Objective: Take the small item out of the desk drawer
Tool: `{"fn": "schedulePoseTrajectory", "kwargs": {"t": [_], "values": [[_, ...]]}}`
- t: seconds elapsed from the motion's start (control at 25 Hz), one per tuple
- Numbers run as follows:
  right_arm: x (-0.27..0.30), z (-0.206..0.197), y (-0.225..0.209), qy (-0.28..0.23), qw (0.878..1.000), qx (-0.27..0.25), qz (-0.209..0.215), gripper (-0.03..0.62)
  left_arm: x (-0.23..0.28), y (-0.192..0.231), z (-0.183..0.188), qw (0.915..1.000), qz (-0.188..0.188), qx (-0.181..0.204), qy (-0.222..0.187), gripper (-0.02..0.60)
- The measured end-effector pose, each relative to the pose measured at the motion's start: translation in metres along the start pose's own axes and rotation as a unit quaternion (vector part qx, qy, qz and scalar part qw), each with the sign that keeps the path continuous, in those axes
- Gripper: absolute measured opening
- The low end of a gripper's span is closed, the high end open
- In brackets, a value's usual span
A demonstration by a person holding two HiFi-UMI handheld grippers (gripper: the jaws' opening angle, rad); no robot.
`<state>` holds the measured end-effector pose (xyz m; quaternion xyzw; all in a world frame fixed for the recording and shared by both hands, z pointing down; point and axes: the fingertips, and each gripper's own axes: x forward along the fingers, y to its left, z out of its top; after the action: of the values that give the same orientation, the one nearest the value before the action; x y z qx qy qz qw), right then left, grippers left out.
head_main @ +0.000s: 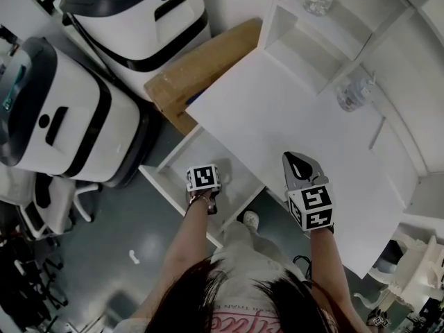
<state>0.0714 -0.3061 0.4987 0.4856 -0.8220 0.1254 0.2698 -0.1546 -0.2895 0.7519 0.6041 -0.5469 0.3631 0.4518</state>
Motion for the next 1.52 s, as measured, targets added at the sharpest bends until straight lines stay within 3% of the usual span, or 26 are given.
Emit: {"fn": "schedulePoseTrajectory", "kwargs": {"t": [0.56, 0.8, 1.24, 1.36, 1.52], "values": [[-0.013, 0.028, 0.006, -0.032, 0.999, -0.02, 0.009, 0.002, -0.032, 0.001, 0.011, 0.9991, -0.002, -0.018, -0.038, 0.195], [-0.017, 0.036, 0.012, -0.041, 0.999, -0.026, 0.015, 0.002, -0.049, -0.009, 0.009, 0.9983, -0.026, -0.03, -0.043, 0.195], [-0.027, 0.052, 0.009, -0.059, 0.998, -0.016, 0.017, 0.002, -0.09, -0.017, 0.03, 0.995, -0.031, -0.023, -0.092, 0.195], [-0.031, 0.058, 0.009, -0.068, 0.997, -0.014, 0.02, 0.002, -0.099, -0.022, 0.033, 0.9935, -0.048, -0.031, -0.099, 0.195], [-0.034, 0.066, 0.01, -0.077, 0.997, -0.019, 0.025, 0.002, -0.12, -0.013, 0.046, 0.9913, -0.024, -0.024, -0.127, 0.195]]}}
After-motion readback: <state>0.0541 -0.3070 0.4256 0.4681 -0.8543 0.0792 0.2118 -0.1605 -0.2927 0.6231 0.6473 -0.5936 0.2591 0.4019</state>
